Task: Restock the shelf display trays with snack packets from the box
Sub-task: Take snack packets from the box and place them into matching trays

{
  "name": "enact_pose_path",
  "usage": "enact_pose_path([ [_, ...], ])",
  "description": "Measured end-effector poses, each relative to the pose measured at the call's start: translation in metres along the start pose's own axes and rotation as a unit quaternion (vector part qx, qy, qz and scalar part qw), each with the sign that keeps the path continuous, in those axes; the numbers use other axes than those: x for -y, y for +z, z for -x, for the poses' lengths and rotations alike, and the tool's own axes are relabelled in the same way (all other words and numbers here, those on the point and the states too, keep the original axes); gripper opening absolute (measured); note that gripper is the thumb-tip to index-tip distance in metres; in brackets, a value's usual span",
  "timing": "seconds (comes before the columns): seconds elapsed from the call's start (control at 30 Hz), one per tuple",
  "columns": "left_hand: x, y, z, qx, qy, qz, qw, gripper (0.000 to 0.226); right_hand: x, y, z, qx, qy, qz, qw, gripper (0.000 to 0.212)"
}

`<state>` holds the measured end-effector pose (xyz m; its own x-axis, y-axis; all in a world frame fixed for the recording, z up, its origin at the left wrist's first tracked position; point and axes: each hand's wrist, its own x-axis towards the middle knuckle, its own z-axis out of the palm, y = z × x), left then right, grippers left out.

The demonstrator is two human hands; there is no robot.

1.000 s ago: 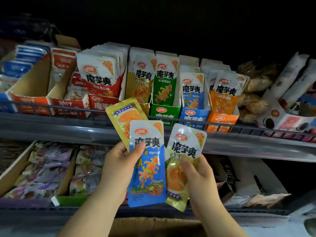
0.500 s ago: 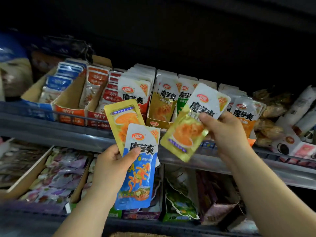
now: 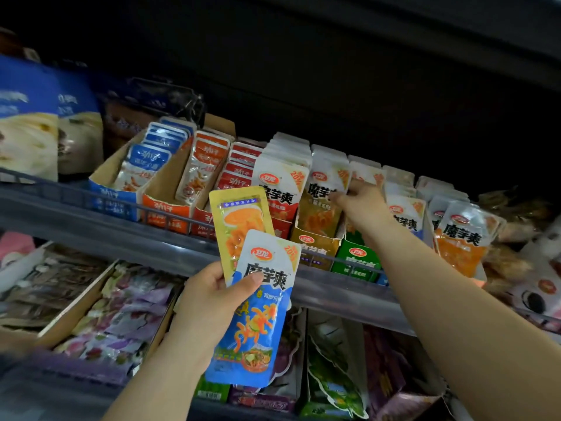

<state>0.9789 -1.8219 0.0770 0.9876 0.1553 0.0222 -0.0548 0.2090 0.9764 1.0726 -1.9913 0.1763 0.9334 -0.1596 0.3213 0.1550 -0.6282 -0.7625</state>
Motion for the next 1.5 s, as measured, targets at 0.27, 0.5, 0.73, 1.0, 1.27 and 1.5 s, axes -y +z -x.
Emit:
enact_pose_path([
  [0.27,-0.001,-0.002,-0.003,0.000,-0.007,0.002,1.000,0.006,-0.004,0.012,-0.010,-0.064,-0.004,0.053,0.997,0.055],
  [0.5,0.001,0.000,-0.002,0.003,0.010,-0.014,1.000,0.007,-0.016,-0.001,0.004,-0.152,-0.020,0.024,0.988,0.068],
  [0.73,0.002,0.010,0.001,0.023,0.016,-0.004,1.000,0.009,-0.017,0.000,0.067,0.058,-0.036,-0.070,0.995,0.016],
  [1.0,0.010,0.044,0.017,0.049,0.079,-0.032,0.995,0.014,-0.038,-0.018,0.085,0.202,0.062,-0.133,0.968,0.018],
  [1.27,0.019,0.067,0.015,0.053,0.067,-0.018,0.996,0.025,-0.060,-0.078,0.073,0.060,0.084,-0.179,0.978,0.017],
  [1.5,0.026,0.078,0.011,0.067,0.010,0.009,0.998,0.030,-0.064,-0.144,0.043,-0.197,-0.010,-0.165,0.966,0.021],
])
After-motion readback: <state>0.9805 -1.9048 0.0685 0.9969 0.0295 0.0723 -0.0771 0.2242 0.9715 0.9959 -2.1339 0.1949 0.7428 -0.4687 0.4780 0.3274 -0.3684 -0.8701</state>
